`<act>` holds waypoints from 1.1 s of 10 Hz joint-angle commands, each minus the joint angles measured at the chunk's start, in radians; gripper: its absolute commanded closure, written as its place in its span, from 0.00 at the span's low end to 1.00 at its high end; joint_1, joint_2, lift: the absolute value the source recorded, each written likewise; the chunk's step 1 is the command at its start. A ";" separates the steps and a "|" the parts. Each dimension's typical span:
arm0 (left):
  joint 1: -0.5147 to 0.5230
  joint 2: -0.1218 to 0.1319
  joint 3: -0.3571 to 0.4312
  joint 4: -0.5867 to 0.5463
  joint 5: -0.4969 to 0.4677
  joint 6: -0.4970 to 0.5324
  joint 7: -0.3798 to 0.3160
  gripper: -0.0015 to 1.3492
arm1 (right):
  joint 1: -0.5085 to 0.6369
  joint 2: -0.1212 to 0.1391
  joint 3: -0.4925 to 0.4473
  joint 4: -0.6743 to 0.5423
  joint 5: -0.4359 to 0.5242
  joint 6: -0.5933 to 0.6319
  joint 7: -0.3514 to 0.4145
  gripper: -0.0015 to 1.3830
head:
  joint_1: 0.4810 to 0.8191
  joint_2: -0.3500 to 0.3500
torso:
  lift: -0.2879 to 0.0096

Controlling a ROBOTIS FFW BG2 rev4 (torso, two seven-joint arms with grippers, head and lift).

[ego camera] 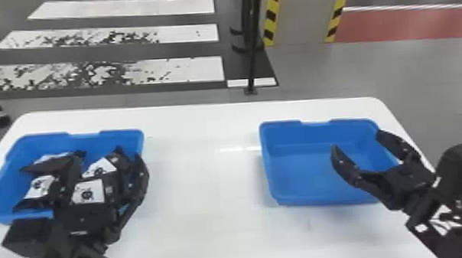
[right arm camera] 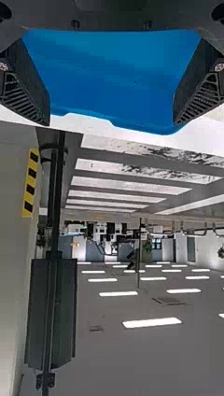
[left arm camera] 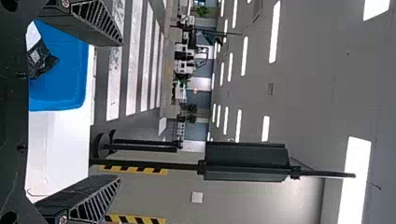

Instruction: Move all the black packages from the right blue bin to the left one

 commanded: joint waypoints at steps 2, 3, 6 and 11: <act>0.001 -0.002 0.004 -0.003 -0.008 0.012 0.000 0.04 | -0.003 0.003 0.000 0.005 -0.002 -0.001 0.004 0.04 | 0.63 0.42 | 0.40; 0.001 -0.002 0.004 -0.005 -0.008 0.009 0.000 0.04 | -0.003 0.003 0.000 0.005 -0.004 -0.001 0.006 0.04 | 0.63 0.42 | 0.40; 0.001 -0.002 0.004 -0.005 -0.004 0.002 -0.002 0.04 | -0.003 0.005 0.000 0.005 -0.006 -0.001 0.006 0.04 | 0.63 0.42 | 0.40; 0.001 -0.002 0.004 -0.003 -0.002 0.002 -0.002 0.04 | -0.003 0.005 0.000 0.005 -0.014 -0.001 0.004 0.04 | 0.63 0.42 | 0.40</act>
